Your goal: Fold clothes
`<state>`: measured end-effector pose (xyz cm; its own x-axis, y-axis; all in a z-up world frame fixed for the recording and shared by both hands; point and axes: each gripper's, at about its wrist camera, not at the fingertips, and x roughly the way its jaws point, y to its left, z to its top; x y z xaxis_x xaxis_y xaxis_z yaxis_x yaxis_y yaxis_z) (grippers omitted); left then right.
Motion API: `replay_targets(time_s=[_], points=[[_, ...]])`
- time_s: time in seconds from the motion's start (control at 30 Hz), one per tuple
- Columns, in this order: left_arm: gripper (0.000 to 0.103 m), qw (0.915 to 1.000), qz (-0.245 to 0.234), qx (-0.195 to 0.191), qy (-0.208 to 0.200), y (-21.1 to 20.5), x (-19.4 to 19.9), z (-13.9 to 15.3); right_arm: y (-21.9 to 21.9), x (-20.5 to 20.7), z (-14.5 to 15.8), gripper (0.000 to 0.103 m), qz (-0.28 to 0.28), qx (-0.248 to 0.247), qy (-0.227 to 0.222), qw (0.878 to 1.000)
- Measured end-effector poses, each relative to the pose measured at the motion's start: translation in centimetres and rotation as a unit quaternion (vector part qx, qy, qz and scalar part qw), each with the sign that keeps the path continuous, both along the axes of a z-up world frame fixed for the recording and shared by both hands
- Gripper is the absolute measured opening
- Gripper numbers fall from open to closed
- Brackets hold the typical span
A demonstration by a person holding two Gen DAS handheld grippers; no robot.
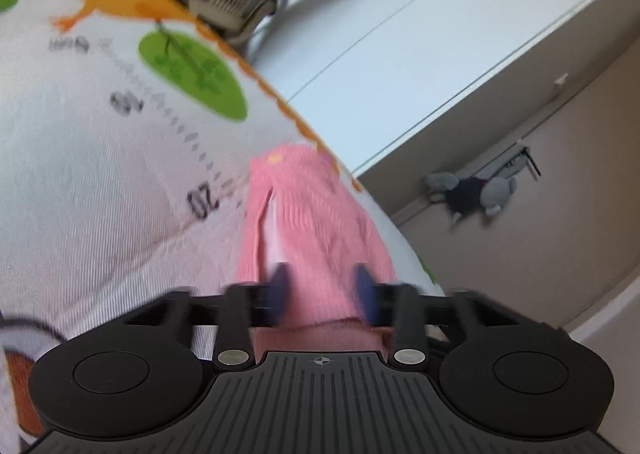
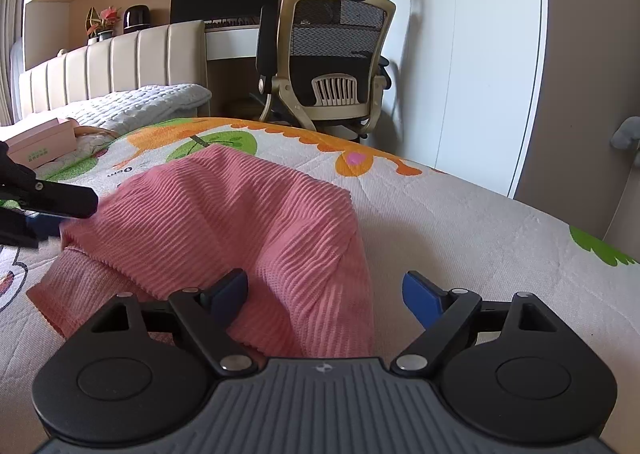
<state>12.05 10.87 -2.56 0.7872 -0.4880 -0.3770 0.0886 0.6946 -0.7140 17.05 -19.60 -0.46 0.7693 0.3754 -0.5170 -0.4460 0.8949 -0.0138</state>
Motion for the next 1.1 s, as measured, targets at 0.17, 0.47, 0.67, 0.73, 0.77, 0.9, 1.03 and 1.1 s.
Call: replay_targets(time_s=[0.17,0.47,0.67,0.73,0.77,0.9,1.03,1.1], points=[[0.016,0.9969,-0.004,0.078,-0.004,-0.9,-0.4,1.4,0.1,-0.4,0.1,0.088,-0.006,-0.003,-0.007,1.000],[0.020,0.9903,-0.008,0.136,0.026,-0.5,-0.5,0.3,1.6,-3.4,4.7,0.080,0.086,0.067,-0.038,0.993],[0.053,0.9929,-0.008,0.116,-0.022,0.6,-0.4,3.7,6.1,-2.3,1.5,0.056,0.147,0.033,0.043,0.988],[0.065,0.9930,-0.035,0.106,-0.039,0.2,0.5,4.6,7.0,-2.9,1.3,0.059,0.152,0.013,0.025,0.988],[0.066,0.9930,-0.046,0.102,-0.038,-0.3,1.2,4.6,7.3,-3.1,1.4,0.061,0.156,0.006,0.021,0.988],[0.065,0.9928,-0.073,0.094,-0.008,-1.9,3.9,2.7,5.7,-3.1,2.5,0.063,0.180,-0.018,0.024,0.983],[0.066,0.9910,-0.080,0.107,-0.008,-2.5,4.1,1.4,2.2,-1.7,4.3,0.070,0.148,-0.024,0.028,0.988],[0.066,0.9901,-0.082,0.114,-0.012,-2.6,4.0,1.3,0.8,0.1,5.3,0.071,0.108,-0.012,0.026,0.994]])
